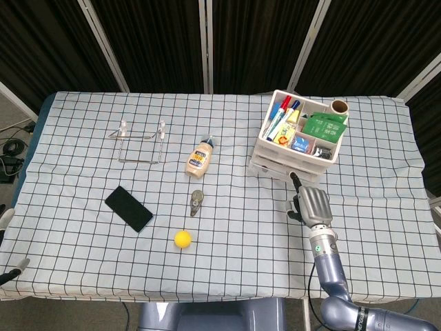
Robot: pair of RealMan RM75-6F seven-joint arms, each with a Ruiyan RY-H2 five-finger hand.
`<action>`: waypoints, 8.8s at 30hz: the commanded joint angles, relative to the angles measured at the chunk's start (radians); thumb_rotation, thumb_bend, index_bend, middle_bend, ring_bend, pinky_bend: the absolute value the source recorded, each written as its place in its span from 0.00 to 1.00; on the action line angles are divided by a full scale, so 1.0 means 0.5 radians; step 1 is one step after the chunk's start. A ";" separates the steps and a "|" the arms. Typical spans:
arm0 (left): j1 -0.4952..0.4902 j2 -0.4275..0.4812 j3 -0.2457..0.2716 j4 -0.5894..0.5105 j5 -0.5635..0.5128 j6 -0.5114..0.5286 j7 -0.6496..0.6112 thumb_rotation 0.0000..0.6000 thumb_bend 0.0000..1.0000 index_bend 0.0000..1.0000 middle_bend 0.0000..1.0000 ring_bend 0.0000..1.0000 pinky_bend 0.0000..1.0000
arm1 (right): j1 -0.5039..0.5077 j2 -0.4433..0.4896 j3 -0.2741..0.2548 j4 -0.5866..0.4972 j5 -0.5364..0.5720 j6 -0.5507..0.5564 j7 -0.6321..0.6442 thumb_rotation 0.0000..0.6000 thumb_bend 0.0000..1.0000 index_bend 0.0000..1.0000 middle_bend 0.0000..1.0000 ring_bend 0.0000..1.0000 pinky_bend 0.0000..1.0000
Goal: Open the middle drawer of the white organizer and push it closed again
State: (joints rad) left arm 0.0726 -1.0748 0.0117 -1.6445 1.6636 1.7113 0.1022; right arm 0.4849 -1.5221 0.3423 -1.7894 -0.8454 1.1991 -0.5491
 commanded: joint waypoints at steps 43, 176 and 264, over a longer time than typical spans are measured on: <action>0.001 0.013 -0.007 -0.001 -0.008 -0.014 -0.030 1.00 0.09 0.00 0.00 0.00 0.00 | 0.194 -0.053 -0.064 0.054 0.175 0.119 0.049 1.00 0.44 0.54 0.92 0.91 0.76; -0.032 0.060 -0.096 -0.026 -0.237 -0.118 -0.085 1.00 0.10 0.00 0.00 0.00 0.00 | 0.563 0.217 -0.464 0.610 -0.757 -0.290 -0.070 1.00 0.06 0.50 1.00 1.00 0.78; -0.050 0.067 -0.075 -0.031 -0.227 -0.150 -0.103 1.00 0.10 0.00 0.00 0.00 0.00 | 0.706 0.108 -0.623 1.120 -1.400 -0.428 -0.203 1.00 0.00 0.53 1.00 1.00 0.78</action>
State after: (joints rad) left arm 0.0478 -1.0415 -0.0260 -1.6599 1.5499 1.6362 0.0508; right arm 0.8378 -1.4637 0.0321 -1.2346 -1.5429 0.9860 -0.6542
